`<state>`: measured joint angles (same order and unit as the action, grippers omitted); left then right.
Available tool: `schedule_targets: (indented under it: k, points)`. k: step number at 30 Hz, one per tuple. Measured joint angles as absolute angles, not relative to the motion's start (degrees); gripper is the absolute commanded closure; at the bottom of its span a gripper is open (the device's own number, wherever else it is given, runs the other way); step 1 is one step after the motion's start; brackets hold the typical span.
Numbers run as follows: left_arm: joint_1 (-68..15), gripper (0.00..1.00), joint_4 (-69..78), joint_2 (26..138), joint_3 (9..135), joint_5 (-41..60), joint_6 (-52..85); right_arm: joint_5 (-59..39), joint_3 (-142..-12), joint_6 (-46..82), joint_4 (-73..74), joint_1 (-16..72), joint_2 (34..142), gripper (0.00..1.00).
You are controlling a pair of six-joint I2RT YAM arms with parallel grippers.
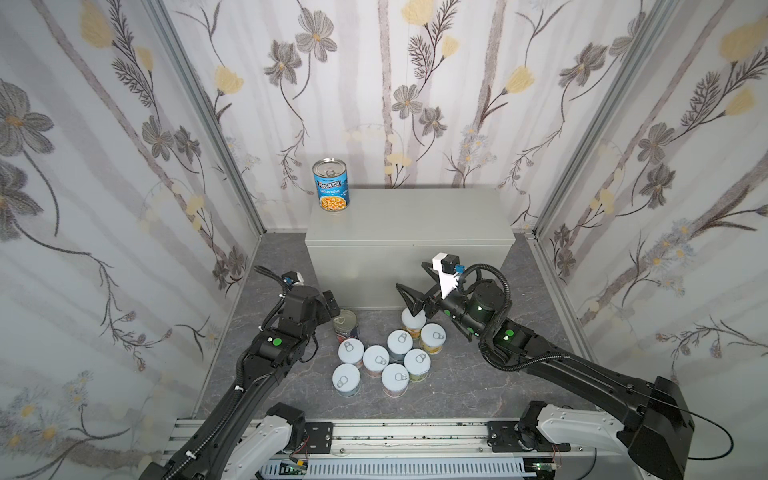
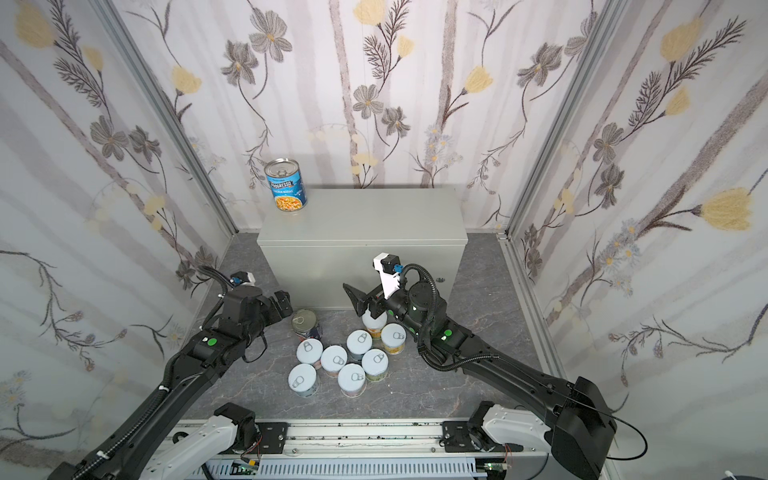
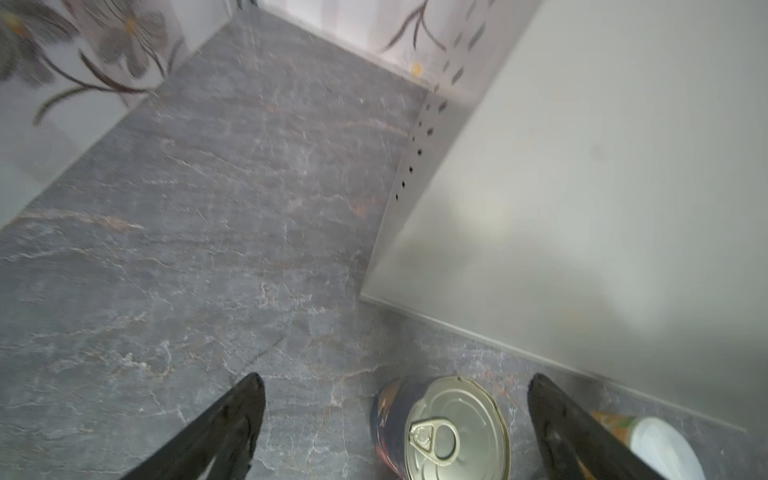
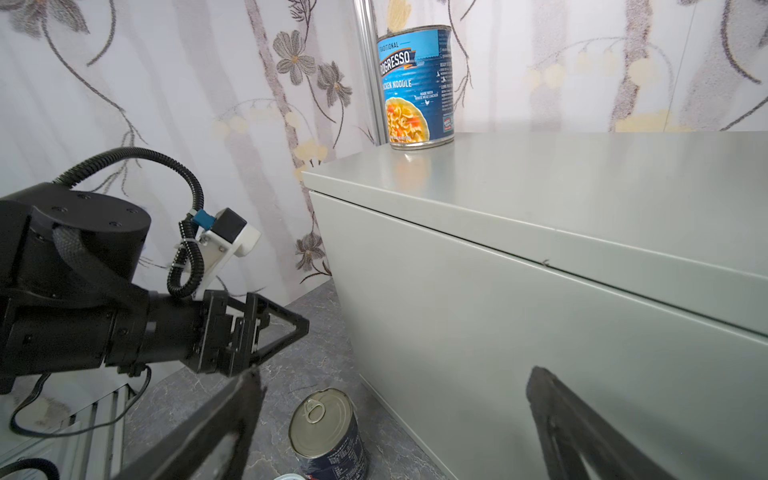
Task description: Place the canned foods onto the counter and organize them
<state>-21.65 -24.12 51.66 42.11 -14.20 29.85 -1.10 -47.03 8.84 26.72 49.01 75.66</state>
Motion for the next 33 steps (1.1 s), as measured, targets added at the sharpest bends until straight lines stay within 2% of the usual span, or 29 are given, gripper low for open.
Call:
schedule_targets:
  k: [8, 17, 33]
  points:
    - [-31.1, 0.00, -19.2, 55.1, 35.6, -13.7, 28.8, 2.3, -47.6, 7.9, 28.7, 49.1, 76.4, 0.00]
    - [-31.6, 0.00, -10.5, 52.7, 27.0, -13.2, 22.7, 4.9, -46.9, 7.2, 28.6, 49.1, 76.1, 0.00]
    - [-31.7, 0.00, -0.4, 62.5, 27.0, -8.8, 14.9, 6.6, -46.7, 7.2, 28.4, 49.1, 75.7, 0.00]
